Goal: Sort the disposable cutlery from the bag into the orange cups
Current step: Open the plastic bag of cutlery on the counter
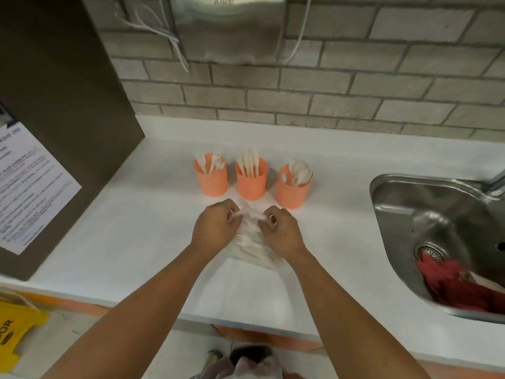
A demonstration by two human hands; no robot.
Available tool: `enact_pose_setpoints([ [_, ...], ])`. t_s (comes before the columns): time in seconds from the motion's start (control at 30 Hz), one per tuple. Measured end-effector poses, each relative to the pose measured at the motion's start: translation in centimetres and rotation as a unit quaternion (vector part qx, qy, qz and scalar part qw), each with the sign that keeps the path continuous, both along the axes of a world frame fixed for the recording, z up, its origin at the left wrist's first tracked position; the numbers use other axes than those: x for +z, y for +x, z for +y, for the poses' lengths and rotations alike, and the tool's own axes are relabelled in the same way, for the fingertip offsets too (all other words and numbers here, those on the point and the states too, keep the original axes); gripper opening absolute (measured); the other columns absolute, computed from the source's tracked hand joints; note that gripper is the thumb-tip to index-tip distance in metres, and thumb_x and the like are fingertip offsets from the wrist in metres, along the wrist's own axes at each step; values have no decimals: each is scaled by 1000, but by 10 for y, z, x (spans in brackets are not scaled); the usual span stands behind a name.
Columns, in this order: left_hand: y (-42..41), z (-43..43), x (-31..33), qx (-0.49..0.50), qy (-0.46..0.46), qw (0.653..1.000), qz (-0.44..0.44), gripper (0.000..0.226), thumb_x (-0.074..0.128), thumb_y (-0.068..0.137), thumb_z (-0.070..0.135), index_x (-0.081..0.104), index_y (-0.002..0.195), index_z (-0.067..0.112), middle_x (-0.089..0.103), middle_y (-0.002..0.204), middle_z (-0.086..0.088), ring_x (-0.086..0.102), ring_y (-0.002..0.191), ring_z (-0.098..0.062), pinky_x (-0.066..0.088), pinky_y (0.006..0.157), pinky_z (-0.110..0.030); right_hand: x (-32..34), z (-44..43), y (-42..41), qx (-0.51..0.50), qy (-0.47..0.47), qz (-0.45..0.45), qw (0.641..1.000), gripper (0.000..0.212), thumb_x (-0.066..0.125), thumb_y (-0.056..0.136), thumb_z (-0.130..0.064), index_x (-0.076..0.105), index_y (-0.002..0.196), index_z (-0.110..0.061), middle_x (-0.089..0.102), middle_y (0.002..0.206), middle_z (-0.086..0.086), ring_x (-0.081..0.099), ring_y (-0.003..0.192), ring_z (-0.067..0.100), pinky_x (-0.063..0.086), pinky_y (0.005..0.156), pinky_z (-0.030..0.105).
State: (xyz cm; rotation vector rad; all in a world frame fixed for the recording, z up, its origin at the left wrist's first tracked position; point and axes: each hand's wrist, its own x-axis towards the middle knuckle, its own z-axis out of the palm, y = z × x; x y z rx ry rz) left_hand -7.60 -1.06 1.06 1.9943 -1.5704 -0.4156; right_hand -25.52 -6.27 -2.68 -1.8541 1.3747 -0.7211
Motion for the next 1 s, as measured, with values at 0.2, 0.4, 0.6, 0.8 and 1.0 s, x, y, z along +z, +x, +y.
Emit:
enact_pose_setpoints([
  [0.2, 27, -5, 8, 81, -81, 971, 210, 17, 79, 85, 10, 69, 83, 23, 64, 75, 6, 57, 63, 0, 47, 67, -12, 11, -4, 19, -127, 75, -146, 978, 15, 61, 96, -21, 57, 82, -16, 61, 80, -4, 56, 74, 13, 47, 69, 25],
  [0.4, 67, -8, 7, 156, -33, 913, 376, 20, 68, 90, 34, 61, 72, 28, 59, 70, 9, 53, 70, -21, 45, 73, -36, 8, -3, 42, -207, 119, -190, 952, 16, 64, 95, -27, 58, 85, -16, 65, 86, -2, 68, 83, 27, 59, 80, 44],
  [0.6, 87, -13, 20, 92, -32, 952, 289, 36, 60, 102, 35, 57, 79, 7, 57, 90, -2, 55, 79, -13, 41, 74, -27, 20, 0, 63, -91, 45, -164, 981, 17, 69, 94, -17, 62, 109, -22, 64, 114, -7, 62, 96, 7, 50, 81, 18],
  [0.8, 85, -19, 52, 32, -64, 913, 402, 32, 56, 105, 26, 64, 78, 12, 60, 69, 10, 54, 64, -2, 43, 66, -15, 24, -2, 85, -57, 16, -106, 993, 14, 65, 92, -10, 72, 93, -23, 71, 90, -9, 63, 82, 3, 45, 78, 18],
  [1.0, 112, -20, 61, -193, 50, 917, 345, 45, 83, 75, 47, 52, 93, 19, 58, 89, 4, 54, 73, -7, 47, 77, -24, 43, -3, 67, -275, 117, -364, 882, 22, 56, 94, -15, 77, 94, -24, 77, 98, -2, 69, 103, 22, 54, 93, 37],
])
